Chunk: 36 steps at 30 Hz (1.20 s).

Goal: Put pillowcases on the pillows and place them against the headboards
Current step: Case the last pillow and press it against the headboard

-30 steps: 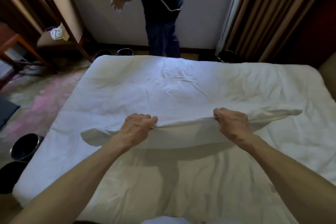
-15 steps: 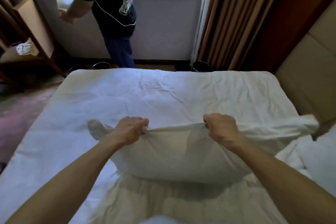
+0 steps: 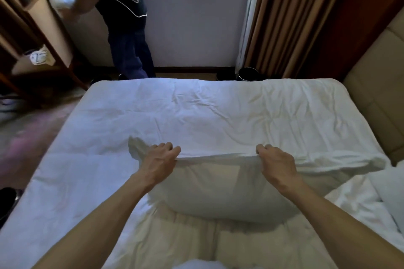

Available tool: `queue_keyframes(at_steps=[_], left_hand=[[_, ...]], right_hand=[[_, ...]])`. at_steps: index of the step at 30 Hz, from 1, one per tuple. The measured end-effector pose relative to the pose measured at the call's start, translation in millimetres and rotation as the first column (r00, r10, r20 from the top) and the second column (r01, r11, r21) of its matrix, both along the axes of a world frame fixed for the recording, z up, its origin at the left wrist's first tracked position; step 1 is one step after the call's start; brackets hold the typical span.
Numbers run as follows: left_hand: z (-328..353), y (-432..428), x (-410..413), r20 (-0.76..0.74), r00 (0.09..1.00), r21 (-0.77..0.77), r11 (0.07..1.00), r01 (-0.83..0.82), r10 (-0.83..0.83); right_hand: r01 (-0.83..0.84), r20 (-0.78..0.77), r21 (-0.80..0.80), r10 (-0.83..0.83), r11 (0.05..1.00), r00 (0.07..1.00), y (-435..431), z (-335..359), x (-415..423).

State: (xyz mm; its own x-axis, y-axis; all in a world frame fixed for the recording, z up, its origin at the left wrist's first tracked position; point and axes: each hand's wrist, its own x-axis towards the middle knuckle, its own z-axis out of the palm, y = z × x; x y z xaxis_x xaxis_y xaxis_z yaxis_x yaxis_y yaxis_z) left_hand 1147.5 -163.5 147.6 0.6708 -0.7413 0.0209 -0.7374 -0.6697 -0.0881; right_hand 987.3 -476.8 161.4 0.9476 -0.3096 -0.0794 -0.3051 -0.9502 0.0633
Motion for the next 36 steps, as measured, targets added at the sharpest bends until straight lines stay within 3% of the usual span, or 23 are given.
queue_keyframes(at_steps=[7,14,17,20,23,27,30,33,34,36], left_hand=[[-17.1,35.0,1.1,-0.003,0.990,0.088,0.986,-0.143,0.143],[-29.8,45.7,-4.4,0.055,0.957,0.018,0.958,-0.287,0.286],[-33.4,50.7,-8.3,-0.079,0.905,-0.070,0.903,-0.423,0.418],[-37.5,60.0,-9.5,-0.311,0.763,-0.125,0.772,-0.624,0.567],[-37.9,73.9,-10.8,-0.489,0.690,-0.143,0.731,-0.667,0.534],[-31.0,88.2,-10.4,-0.437,0.758,-0.181,0.778,-0.601,0.484],[-22.8,85.6,-4.1,-0.290,0.822,-0.332,0.753,-0.567,0.491],[-19.4,75.5,6.8,-0.108,0.869,-0.332,0.806,-0.489,0.482],[-21.4,72.1,10.6,-0.092,0.878,-0.314,0.823,-0.473,0.469],[-26.3,66.9,16.1,-0.239,0.844,-0.220,0.820,-0.529,0.480]], right_hand=[[-0.148,-0.138,0.012,0.148,0.989,0.979,3.8,-29.7,-24.2],[-0.256,-0.079,0.085,0.262,0.963,0.962,29.5,-34.6,-5.5],[-0.288,-0.143,0.086,0.298,0.954,0.944,41.0,-34.3,5.9],[-0.297,-0.181,0.088,0.308,0.951,0.934,43.8,-33.0,9.6],[-0.309,-0.180,0.104,0.323,0.945,0.929,40.8,-36.6,6.6],[-0.312,-0.188,0.121,0.331,0.942,0.925,38.2,-40.7,4.9],[-0.307,-0.188,0.126,0.327,0.943,0.926,37.4,-43.5,5.4],[-0.303,-0.178,0.129,0.322,0.944,0.930,37.2,-45.0,4.8],[-0.300,-0.177,0.128,0.319,0.945,0.931,37.4,-44.7,4.1],[-0.292,-0.180,0.126,0.311,0.948,0.933,37.7,-43.3,3.0]])
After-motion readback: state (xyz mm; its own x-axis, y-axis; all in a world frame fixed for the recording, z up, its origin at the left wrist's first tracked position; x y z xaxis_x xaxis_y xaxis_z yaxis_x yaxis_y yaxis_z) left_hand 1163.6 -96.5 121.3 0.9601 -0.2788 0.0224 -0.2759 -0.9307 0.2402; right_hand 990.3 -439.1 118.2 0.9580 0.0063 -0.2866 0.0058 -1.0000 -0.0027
